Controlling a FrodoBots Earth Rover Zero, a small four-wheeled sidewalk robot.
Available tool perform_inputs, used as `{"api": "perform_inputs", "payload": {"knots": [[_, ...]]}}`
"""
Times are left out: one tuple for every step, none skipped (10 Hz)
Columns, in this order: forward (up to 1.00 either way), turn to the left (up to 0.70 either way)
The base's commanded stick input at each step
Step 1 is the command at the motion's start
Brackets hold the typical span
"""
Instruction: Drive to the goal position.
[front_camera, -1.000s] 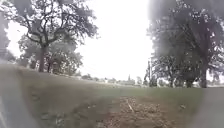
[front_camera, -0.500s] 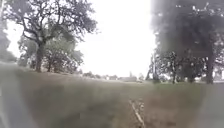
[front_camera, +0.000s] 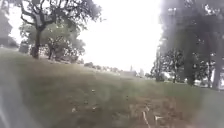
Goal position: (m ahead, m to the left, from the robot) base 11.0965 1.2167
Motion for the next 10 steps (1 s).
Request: {"api": "perform_inputs", "payload": {"knots": [[1.0,0.4],[1.0,0.37],[1.0,0.13],[1.0,0.04],[1.0,0.0],[1.0,0.0],[1.0,0.0],[1.0,0.0],[1.0,0.0],[1.0,0.0]]}}
